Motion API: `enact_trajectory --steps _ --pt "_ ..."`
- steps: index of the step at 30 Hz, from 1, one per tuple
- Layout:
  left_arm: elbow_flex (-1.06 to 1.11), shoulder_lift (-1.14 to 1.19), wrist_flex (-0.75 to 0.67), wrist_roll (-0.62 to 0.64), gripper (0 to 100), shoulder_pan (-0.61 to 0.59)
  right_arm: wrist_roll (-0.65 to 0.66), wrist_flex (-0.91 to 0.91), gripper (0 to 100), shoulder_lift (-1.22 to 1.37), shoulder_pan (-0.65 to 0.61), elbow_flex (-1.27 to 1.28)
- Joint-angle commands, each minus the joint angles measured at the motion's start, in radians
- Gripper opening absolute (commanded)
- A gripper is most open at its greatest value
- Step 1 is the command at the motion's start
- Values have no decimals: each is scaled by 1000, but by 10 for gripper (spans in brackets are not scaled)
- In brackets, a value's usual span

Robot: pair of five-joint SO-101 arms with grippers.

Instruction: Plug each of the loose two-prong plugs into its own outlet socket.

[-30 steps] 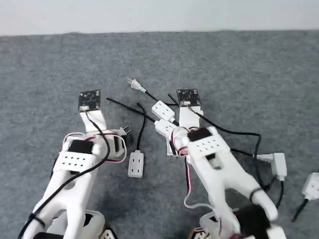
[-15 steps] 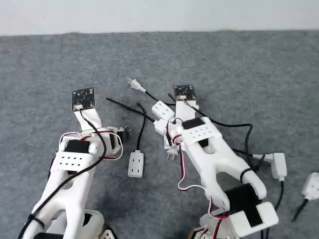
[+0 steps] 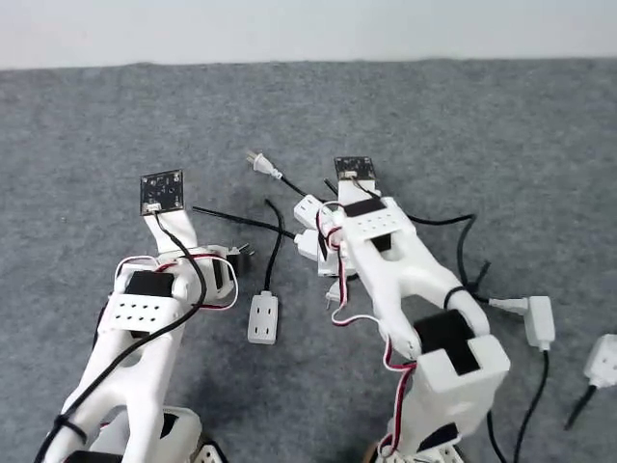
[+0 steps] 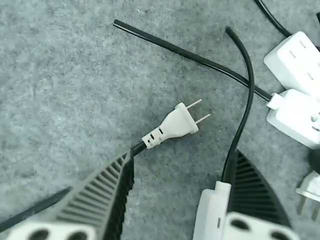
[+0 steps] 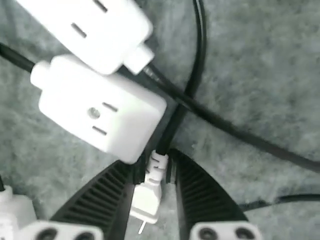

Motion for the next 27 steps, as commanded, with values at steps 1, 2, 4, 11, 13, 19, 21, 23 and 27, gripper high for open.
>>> enact_trajectory --steps 1,2,4,11,13,19,21,23,27 --pt "-4 -34 -23 -11 287 -9 -29 41 147 -5 -16 -54" --pt "-4 -34 -23 -11 287 -9 -29 41 156 -2 -16 -54" --pt "-4 -34 -23 -11 287 -8 -29 41 125 1 -24 -54" --pt "-2 -34 -23 -11 287 -3 -29 41 6 2 -18 -52" --pt "-2 -34 -23 -11 287 -3 -28 58 9 -5 -8 -51" --pt "-5 -34 -23 -11 287 -2 64 127 8 -65 -2 -52" --pt "-5 -32 -23 -11 287 -2 95 166 8 -128 7 -51" --pt "-7 -29 -23 -9 286 0 137 211 8 -208 22 -49" --pt "-47 60 -18 -34 244 28 226 257 8 -423 36 15"
